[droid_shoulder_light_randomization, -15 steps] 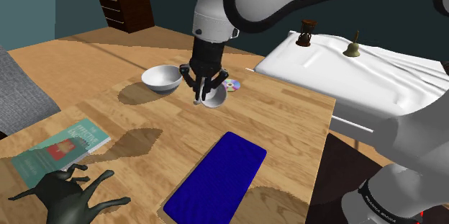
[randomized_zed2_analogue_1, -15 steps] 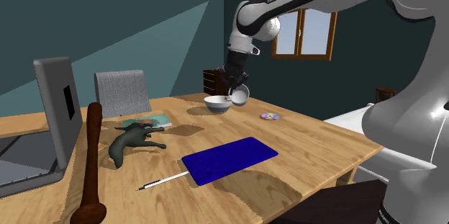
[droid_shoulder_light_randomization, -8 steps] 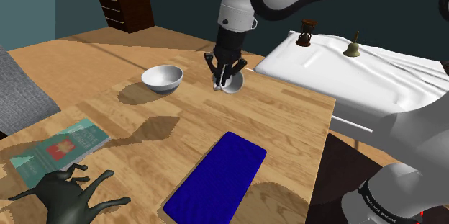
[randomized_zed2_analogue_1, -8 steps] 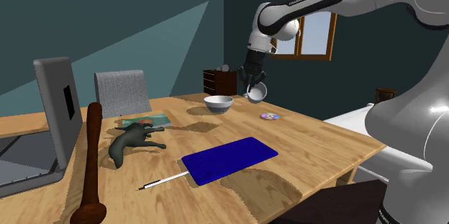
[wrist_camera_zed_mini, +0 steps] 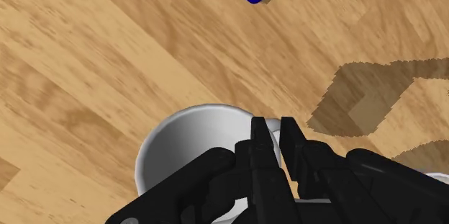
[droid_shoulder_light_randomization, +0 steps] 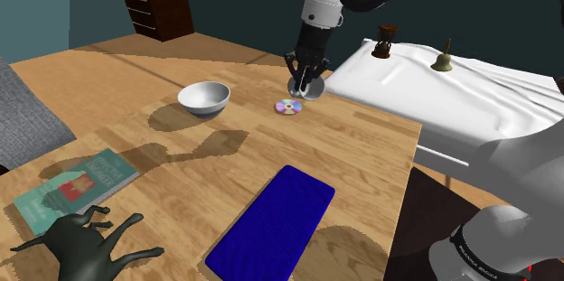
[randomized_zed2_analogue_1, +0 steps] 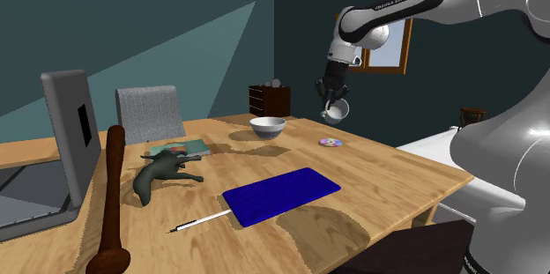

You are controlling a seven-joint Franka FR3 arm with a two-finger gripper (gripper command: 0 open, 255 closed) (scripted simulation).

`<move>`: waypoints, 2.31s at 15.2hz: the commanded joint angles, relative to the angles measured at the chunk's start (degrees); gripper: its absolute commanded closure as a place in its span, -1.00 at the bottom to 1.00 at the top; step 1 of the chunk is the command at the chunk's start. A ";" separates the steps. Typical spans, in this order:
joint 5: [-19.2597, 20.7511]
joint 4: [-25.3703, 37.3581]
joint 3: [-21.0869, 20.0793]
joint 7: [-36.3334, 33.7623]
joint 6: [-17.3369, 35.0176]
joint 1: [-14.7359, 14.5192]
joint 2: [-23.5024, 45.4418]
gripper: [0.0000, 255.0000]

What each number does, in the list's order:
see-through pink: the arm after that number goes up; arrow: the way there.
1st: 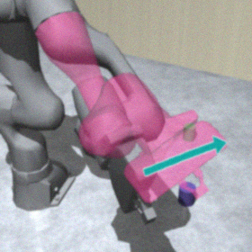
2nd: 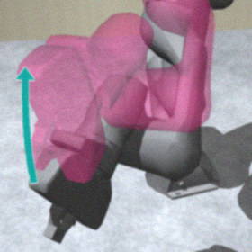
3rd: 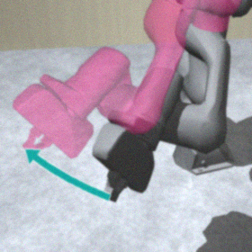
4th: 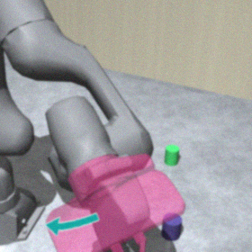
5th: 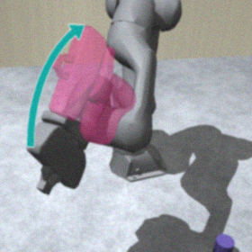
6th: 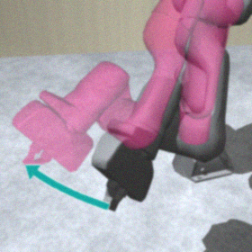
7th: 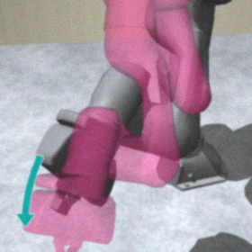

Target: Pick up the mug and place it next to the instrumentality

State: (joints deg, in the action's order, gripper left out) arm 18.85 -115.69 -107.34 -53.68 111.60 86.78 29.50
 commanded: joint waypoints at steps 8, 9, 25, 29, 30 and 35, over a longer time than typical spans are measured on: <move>3.19 5.80 7.33 10.10 -4.70 2.16 3.52 1.00; 3.50 6.79 8.43 11.23 -5.29 1.99 3.85 1.00; 8.69 15.07 21.70 20.77 -7.15 -2.95 9.26 1.00; 9.75 12.95 22.98 20.50 -4.66 -3.15 10.05 1.00; 10.03 12.45 23.33 20.42 -4.05 -3.24 10.26 1.00; 11.50 10.19 25.26 20.04 -1.05 -3.85 11.33 1.00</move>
State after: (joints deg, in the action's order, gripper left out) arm 30.00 -105.01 -82.57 -33.46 109.81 83.22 40.58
